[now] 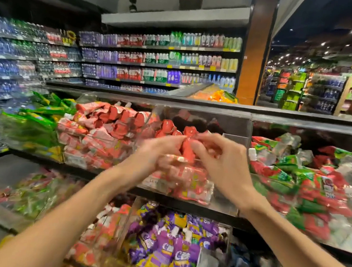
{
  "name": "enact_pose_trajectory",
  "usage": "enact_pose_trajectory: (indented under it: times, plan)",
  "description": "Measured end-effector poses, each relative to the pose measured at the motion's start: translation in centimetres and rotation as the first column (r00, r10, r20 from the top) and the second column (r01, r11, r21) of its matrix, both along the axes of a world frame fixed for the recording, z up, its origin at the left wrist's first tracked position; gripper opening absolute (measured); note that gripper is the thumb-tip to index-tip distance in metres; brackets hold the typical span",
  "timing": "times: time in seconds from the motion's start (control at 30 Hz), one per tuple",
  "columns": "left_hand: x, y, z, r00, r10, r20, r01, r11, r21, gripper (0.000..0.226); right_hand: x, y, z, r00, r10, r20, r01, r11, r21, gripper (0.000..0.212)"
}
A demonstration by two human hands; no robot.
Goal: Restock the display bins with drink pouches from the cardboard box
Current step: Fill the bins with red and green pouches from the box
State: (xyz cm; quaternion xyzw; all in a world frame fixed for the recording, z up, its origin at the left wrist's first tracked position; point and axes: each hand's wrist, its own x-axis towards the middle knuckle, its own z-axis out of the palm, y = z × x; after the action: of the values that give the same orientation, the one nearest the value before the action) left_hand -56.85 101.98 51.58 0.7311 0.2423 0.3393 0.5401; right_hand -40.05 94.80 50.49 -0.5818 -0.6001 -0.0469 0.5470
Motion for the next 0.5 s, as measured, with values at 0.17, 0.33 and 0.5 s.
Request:
enact_pose_trajectory:
  times: [0.17, 0.33, 0.5]
  plan:
    - [0.1, 6.8, 2.9, 0.999, 0.03, -0.026, -0.03, 0.999, -0.012, 0.022, -1.6, 3.9, 2.6, 0.995, 0.018, 0.101, -0.007, 0.994, -0.107, 0.022]
    - [-0.8, 13.5, 3.6, 0.935, -0.077, -0.345, 0.168, 0.956, 0.24, 0.063, -0.2, 8.7, 3.6, 0.911, -0.171, 0.376, 0.262, 0.943, -0.207, 0.038]
    - [-0.6, 16.3, 2.5, 0.907, -0.147, -0.395, 0.276, 0.915, 0.295, 0.041, -1.0, 11.7, 2.2, 0.935, -0.186, 0.301, 0.31, 0.838, -0.448, 0.023]
